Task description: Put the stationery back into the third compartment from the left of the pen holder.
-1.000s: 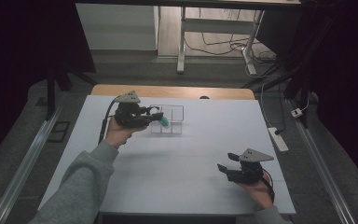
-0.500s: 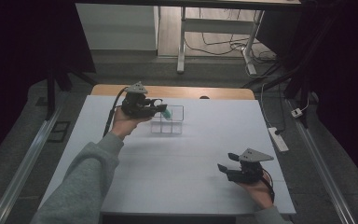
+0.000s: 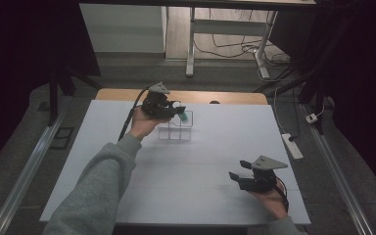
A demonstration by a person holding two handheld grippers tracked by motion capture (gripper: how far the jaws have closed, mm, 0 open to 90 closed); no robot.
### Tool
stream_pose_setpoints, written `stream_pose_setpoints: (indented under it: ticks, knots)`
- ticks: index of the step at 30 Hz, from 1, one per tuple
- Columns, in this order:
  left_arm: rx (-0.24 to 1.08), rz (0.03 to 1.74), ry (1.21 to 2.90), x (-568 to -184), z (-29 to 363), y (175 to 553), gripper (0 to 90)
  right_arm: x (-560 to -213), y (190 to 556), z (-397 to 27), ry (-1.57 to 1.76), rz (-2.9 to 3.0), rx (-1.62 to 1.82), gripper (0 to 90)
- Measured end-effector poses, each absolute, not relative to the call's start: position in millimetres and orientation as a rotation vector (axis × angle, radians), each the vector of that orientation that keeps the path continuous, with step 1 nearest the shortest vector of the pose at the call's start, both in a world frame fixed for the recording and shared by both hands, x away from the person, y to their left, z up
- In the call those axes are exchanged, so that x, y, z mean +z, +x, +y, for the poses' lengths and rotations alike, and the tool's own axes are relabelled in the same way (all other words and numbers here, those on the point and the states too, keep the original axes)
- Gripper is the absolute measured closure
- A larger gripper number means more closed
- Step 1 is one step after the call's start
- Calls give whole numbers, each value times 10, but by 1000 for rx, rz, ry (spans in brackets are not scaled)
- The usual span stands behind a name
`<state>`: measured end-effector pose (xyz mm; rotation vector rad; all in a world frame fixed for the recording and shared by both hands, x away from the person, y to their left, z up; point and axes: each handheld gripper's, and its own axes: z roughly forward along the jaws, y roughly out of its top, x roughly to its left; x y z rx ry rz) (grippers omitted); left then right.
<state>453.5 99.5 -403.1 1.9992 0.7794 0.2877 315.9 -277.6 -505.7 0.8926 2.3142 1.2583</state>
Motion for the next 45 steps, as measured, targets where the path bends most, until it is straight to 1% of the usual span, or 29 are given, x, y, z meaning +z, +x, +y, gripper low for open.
stream_pose_setpoints:
  ticks: [11,12,13,14,15,18,29,37,45]
  knots:
    - [286,812,2026,-4146,890,4635,632,-5063,3158,-2776,898,2319,1265,339]
    - [291,819,2016,-4153,888,4634,548,-5062,3160,-2779,901,2322,1262,337]
    - [279,826,1996,-4151,894,4632,548,-5064,3160,-2778,904,2323,1261,337]
    - [261,837,1980,-4143,902,4629,472,-5064,3160,-2778,904,2323,1259,336]
    - [260,836,1977,-4130,910,4618,416,-5063,3159,-2779,903,2323,1259,337]
    - [268,801,1989,-4099,938,4558,381,-5059,3157,-2784,904,2320,1255,337]
    - [254,771,2033,-4141,1163,4279,378,-5049,3162,-2806,918,2292,1271,336]
    - [290,770,2054,-4264,1423,3970,383,-5042,3159,-2822,922,2285,1276,335]
    - [290,786,2061,-4452,1678,3691,385,-5046,3169,-2840,934,2285,1266,335]
